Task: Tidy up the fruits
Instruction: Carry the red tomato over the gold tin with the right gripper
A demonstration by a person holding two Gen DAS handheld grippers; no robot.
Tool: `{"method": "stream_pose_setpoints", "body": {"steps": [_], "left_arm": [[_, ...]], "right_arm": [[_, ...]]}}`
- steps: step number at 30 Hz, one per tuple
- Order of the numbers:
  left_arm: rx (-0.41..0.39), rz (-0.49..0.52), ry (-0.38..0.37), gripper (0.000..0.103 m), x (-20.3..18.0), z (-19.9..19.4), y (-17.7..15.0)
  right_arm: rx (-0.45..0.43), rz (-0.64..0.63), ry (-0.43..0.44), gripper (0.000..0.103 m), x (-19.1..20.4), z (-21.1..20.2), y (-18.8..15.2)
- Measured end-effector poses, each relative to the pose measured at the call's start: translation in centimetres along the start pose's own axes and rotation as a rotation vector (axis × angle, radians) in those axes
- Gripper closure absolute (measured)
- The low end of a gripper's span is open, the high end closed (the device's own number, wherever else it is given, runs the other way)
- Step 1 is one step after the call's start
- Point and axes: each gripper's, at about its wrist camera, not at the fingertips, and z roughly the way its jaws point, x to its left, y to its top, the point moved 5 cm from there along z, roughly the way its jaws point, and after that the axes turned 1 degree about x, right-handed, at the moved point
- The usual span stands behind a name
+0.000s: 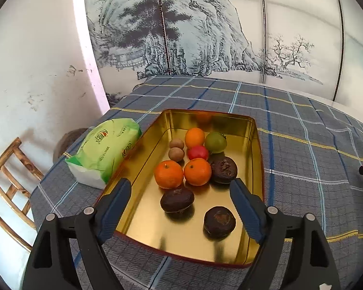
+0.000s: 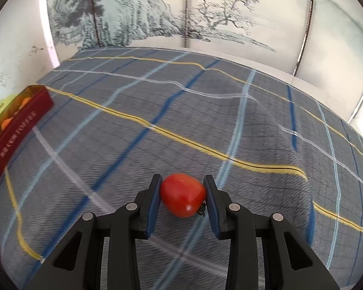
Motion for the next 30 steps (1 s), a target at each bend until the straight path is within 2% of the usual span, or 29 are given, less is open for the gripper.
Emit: {"method": "stream_pose_setpoints", "body": {"steps": [4, 11, 16, 18, 24, 30], "left_arm": [[-0.018, -0.016, -0.017, 0.02, 0.3, -0.7, -0.2], [-0.068, -0.005, 0.028, 0.014, 1.1, -2.0, -0.4], [-0.064, -0.087, 0.026, 0.012, 3.2, -2.3, -0.7], [-0.053, -0.101, 0.048, 0.012, 3.9, -2.4, -0.8], [-0.04, -0.086, 0.07, 0.01, 5.2, -2.8, -1.3], [-0.04, -0.065, 0.094, 0.01, 6.0, -3.6, -1.7]], "right_arm": [[-0.023, -0.027, 0.047, 0.067, 2.5, -1.2, 0.8], [-0.074, -0.127, 0.163, 0.067, 9.5, -3.6, 3.0], [-0.092, -0.196, 0.287, 0.067, 15.7, -4.6, 4.6], [-0.094, -0.22, 0.335, 0.067, 18.1, -4.5, 5.3], [-0.06, -0.278, 0.48, 0.067, 25.6, -3.0, 7.4], [-0.01, -0.35, 0.547, 0.067, 31.5, -1.2, 7.7]]}}
